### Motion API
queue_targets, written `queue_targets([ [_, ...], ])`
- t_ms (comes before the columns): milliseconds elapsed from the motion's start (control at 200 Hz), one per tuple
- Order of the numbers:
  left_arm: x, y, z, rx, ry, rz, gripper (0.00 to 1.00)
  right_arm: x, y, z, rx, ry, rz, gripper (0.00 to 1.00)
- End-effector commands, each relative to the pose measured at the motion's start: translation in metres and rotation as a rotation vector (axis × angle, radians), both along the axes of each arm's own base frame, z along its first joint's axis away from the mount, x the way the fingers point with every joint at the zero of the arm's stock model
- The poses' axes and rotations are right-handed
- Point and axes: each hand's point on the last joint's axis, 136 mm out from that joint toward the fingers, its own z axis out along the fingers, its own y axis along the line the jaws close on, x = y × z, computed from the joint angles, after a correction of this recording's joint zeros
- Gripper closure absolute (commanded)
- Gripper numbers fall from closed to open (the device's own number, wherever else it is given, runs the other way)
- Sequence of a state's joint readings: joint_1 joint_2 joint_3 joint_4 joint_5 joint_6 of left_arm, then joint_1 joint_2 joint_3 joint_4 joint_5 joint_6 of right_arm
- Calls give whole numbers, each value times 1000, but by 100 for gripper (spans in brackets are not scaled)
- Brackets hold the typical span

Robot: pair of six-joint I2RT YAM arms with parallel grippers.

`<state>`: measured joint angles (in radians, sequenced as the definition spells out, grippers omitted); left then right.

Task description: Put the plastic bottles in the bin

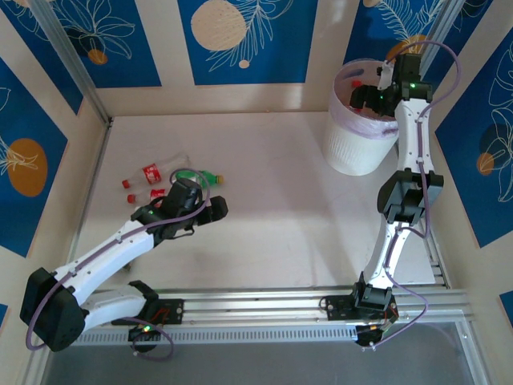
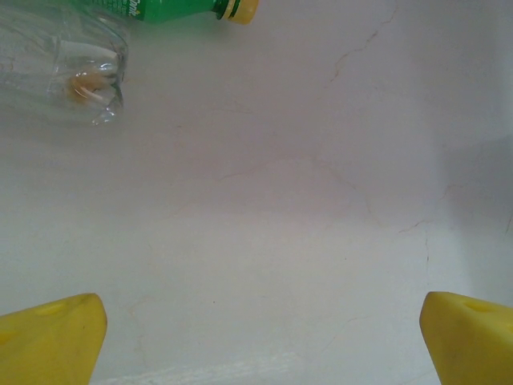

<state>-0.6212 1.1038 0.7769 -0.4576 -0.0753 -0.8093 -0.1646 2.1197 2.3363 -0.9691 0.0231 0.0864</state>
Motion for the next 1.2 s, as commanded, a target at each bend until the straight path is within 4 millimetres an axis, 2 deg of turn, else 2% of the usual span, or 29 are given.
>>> queue_targets([
  [0, -3, 7, 0, 32, 9, 2, 0, -4, 2, 4, -4, 12, -2, 14],
  [115, -6, 23, 4, 112, 11, 18, 0, -6, 2, 14, -9, -13, -4, 14],
  [245, -12, 48, 8, 230, 24, 36, 0, -10, 2, 38, -25, -66, -4, 13],
  [355, -16, 78, 9, 344, 81, 68, 0, -19, 7, 68, -25, -129, 5, 13],
  [500, -16, 127, 15, 454, 141, 162, 0, -37, 17, 103, -33, -208, 15, 12],
  [660, -5, 171, 18, 448, 148, 297, 0, -59, 44, 123, -36, -266, 65, 12],
  [815, 14, 195, 0, 334, 199, 372, 0, -85, 72, 135, -38, -311, 115, 12],
  [930, 17, 207, -20, 315, 271, 388, 0, -103, 87, 143, -27, -349, 144, 12],
  [1030, 16, 222, -34, 324, 317, 409, 0, -112, 92, 149, -27, -375, 152, 12],
  [1195, 14, 239, -58, 236, 372, 462, 0, -112, 93, 149, -32, -384, 156, 12],
])
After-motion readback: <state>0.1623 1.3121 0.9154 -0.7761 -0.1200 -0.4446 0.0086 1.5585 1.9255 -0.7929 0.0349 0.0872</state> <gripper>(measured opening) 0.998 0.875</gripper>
